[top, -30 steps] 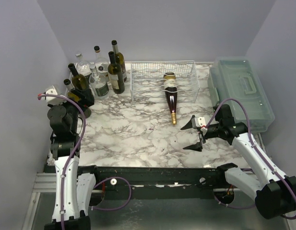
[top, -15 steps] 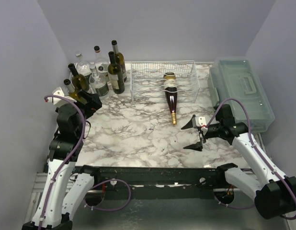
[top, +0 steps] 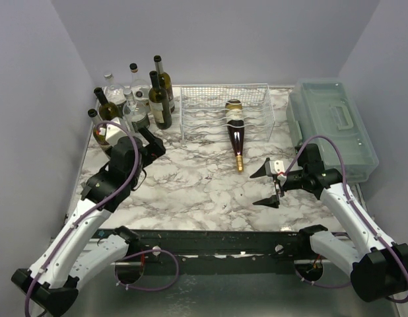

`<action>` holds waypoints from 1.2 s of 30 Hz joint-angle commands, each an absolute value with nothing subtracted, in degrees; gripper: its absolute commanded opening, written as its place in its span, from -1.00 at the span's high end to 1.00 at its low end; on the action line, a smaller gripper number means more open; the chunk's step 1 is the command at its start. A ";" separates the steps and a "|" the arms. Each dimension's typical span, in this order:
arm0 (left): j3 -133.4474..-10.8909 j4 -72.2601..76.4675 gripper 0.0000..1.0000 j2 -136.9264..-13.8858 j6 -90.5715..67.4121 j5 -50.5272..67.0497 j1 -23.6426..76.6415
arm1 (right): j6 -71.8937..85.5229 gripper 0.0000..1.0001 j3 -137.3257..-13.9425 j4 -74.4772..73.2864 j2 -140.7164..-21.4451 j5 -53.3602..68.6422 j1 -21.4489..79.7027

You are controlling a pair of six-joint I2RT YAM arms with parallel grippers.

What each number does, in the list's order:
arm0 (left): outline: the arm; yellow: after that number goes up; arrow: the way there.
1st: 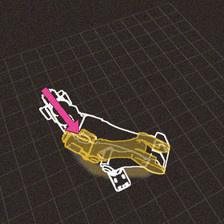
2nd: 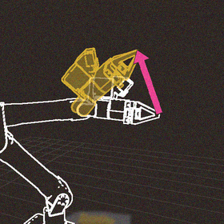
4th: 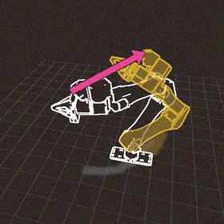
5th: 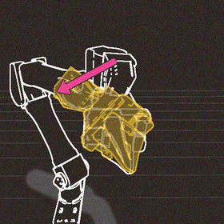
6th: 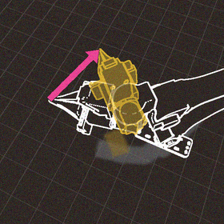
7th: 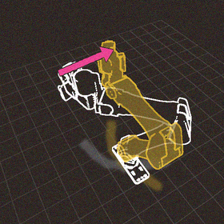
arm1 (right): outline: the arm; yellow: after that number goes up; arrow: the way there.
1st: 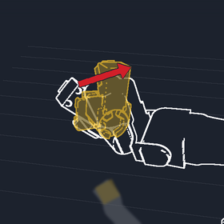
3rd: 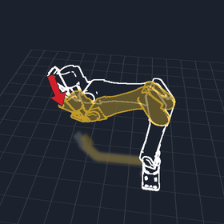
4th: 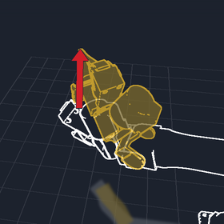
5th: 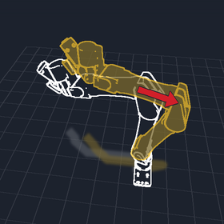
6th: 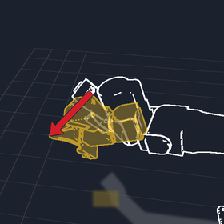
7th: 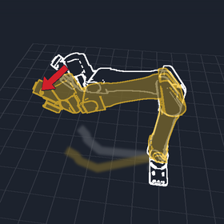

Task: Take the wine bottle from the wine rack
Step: Pick up the wine bottle from the wine rack.

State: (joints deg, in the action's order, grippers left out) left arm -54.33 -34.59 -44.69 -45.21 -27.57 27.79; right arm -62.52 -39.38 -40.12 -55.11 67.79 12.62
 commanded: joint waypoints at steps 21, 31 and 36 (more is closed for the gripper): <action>-49.00 -15.40 -0.97 -60.07 -42.26 -9.76 40.56 | -56.25 -0.89 -40.96 -36.57 -54.98 66.98 11.39; -46.39 -14.57 -0.97 -57.59 -36.05 -10.79 40.51 | -47.03 -0.89 -44.97 -37.73 -62.02 63.64 11.37; -45.22 -15.47 -0.97 -52.95 -31.99 -8.65 37.78 | -34.00 -0.90 -45.55 -32.48 -62.39 54.97 11.58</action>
